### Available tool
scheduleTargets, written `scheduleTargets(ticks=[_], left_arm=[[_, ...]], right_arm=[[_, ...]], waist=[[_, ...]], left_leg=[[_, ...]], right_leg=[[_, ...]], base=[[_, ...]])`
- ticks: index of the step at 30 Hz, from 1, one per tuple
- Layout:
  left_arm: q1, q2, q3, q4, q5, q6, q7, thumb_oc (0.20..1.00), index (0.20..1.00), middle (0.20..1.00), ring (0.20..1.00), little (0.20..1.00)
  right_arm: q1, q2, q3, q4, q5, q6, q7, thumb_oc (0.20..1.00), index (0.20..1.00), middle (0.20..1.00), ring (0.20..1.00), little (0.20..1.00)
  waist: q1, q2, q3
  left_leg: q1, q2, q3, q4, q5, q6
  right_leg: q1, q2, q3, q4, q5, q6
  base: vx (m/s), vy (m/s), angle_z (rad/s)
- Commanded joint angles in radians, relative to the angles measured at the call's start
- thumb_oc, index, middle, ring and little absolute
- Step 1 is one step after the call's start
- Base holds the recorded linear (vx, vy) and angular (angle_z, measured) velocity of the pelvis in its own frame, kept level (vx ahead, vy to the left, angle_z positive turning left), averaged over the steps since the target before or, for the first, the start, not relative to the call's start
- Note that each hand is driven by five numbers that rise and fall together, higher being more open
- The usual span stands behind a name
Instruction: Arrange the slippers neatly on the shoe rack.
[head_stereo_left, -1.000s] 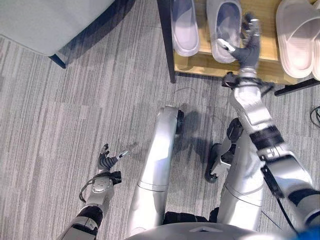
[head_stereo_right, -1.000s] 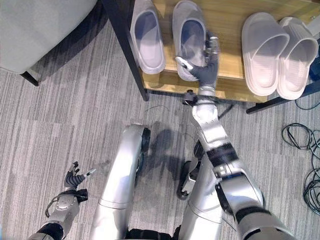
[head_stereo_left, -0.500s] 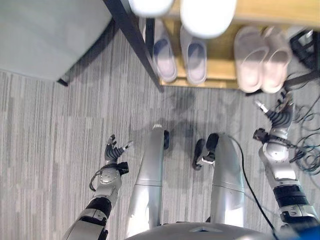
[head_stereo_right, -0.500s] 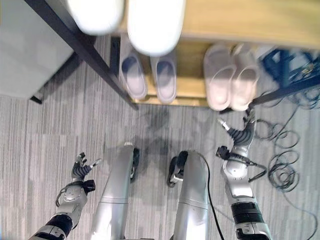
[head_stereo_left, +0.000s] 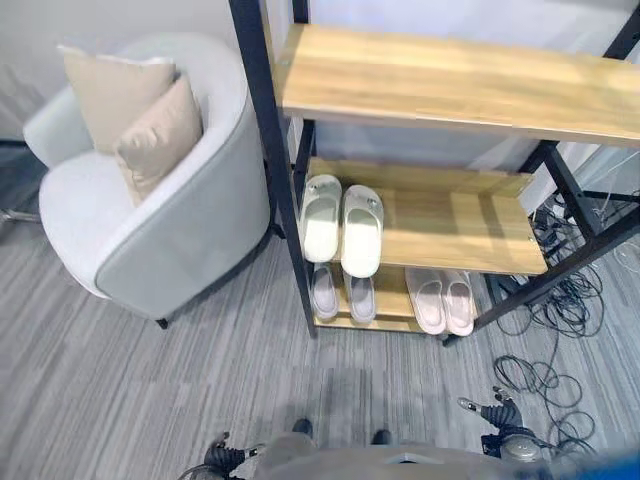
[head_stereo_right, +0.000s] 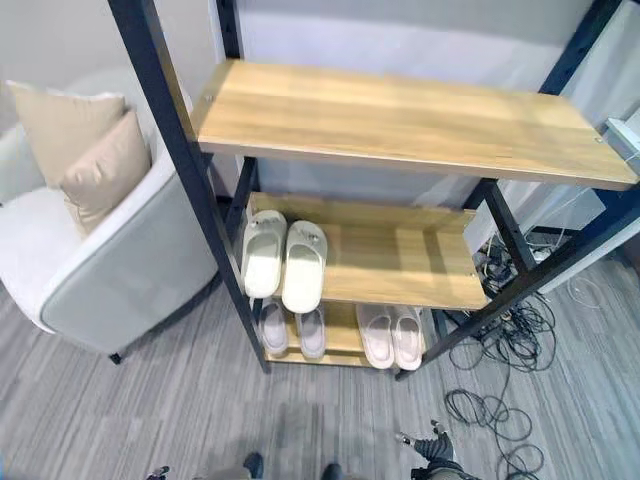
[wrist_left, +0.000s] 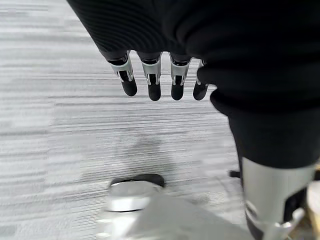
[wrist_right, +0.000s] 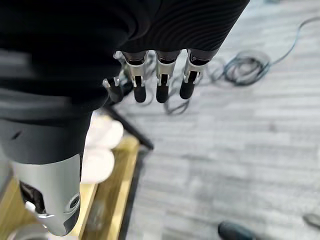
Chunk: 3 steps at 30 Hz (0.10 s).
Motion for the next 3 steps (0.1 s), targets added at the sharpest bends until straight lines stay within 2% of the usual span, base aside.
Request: scheduleTargets(ticks=[1, 3], left_arm=[[-0.050, -0.023, 0.008, 0.014, 0.030, -0.018, -0.026, 1.000, 1.000, 1.000, 1.000, 1.000], [-0.052, -0.027, 0.002, 0.025, 0.038, -0.012, -0.037, 1.000, 1.000, 1.000, 1.000, 1.000]], right_arm=[[-0.002, 0.010, -0.019, 0.051, 0.026, 0.019, 0.060, 1.000, 1.000, 1.000, 1.000, 1.000], [0.012, 0.019, -0.016, 0.081, 0.021, 0.029, 0.072, 1.000, 1.000, 1.000, 1.000, 1.000]], waist=[[0.017, -0.010, 0.030], [0.018, -0.007, 0.018]], left_leg=[[0.029, -0.009, -0.031, -0.080, 0.043, -0.024], [0.074, -0.008, -0.025, -0.122, 0.051, -0.023]], right_leg=[[0.034, -0.033, 0.025, -0.024, 0.043, 0.079], [0.073, -0.027, 0.034, -0.059, 0.050, 0.080]], base=[[0.15, -0.053, -0.16], [0.07, -0.028, -0.16]])
